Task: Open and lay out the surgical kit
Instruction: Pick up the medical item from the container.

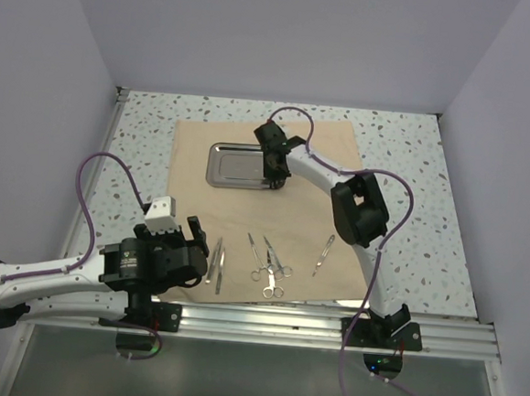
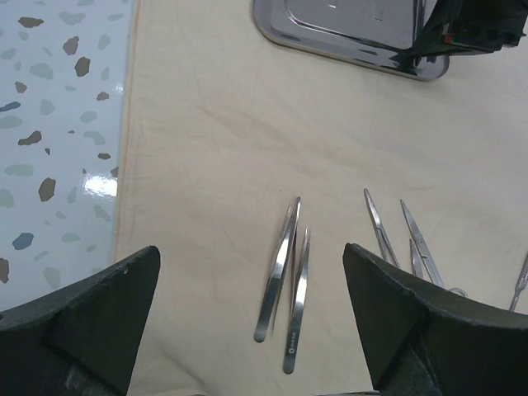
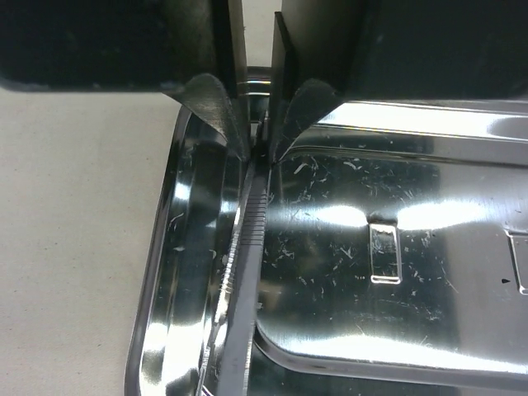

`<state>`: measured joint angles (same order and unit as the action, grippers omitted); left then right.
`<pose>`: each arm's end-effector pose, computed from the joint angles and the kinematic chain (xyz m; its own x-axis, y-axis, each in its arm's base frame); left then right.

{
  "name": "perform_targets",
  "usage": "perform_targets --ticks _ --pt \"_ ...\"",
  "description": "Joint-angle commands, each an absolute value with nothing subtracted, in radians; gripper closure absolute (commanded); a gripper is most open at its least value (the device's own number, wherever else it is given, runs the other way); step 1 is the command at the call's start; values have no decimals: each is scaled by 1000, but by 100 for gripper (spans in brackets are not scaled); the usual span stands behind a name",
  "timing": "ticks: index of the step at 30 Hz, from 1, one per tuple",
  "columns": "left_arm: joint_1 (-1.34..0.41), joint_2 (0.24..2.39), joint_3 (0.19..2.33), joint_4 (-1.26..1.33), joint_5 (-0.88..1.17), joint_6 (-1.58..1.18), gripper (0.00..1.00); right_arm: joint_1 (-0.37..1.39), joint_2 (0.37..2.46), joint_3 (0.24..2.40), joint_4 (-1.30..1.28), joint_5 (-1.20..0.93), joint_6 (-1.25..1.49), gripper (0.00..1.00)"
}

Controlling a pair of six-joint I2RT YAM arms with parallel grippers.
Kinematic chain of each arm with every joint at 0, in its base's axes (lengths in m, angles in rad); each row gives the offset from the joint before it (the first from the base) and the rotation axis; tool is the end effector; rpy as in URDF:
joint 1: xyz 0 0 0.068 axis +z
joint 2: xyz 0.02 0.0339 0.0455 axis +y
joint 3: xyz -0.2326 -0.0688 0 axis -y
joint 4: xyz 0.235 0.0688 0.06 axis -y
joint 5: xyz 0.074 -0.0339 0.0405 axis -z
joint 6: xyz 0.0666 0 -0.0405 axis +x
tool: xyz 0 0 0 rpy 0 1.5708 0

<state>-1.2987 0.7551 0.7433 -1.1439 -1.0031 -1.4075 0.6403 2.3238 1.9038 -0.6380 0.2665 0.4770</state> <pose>0.0892 -0.1107 0.2297 -0.4608 -0.3224 -0.8268 -0.1733 0.9464 -0.2725 0.4002 0.2762 0.1217 -0.8378 -0.0719 -0.5412 -0.0991 0.9948 0.0214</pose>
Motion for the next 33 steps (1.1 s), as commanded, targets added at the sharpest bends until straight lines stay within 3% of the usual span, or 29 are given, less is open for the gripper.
perform_targets --ticks 1,2,4,9,24,29,33 --pt "-1305 753 738 -1155 -1052 -1450 3 634 2387 1922 -672 255 469 85" --pt "-1307 752 738 -1157 -1054 -1450 4 635 2396 1922 -676 255 469 93" --pt "-1307 747 738 -1157 -1052 -1451 4 635 2413 1919 -677 255 468 100" --pt "-1308 749 738 -1157 -1054 -1451 4 632 2390 1907 -673 253 468 100" --pt "-1310 755 738 -1158 -1054 -1453 4 635 2047 1862 -710 305 448 100" --pt "-1310 759 739 -1157 -1052 -1451 5 634 1932 1735 -716 339 446 100" --pt "-1312 762 739 -1155 -1049 -1448 5 634 1772 1495 -680 385 456 100"
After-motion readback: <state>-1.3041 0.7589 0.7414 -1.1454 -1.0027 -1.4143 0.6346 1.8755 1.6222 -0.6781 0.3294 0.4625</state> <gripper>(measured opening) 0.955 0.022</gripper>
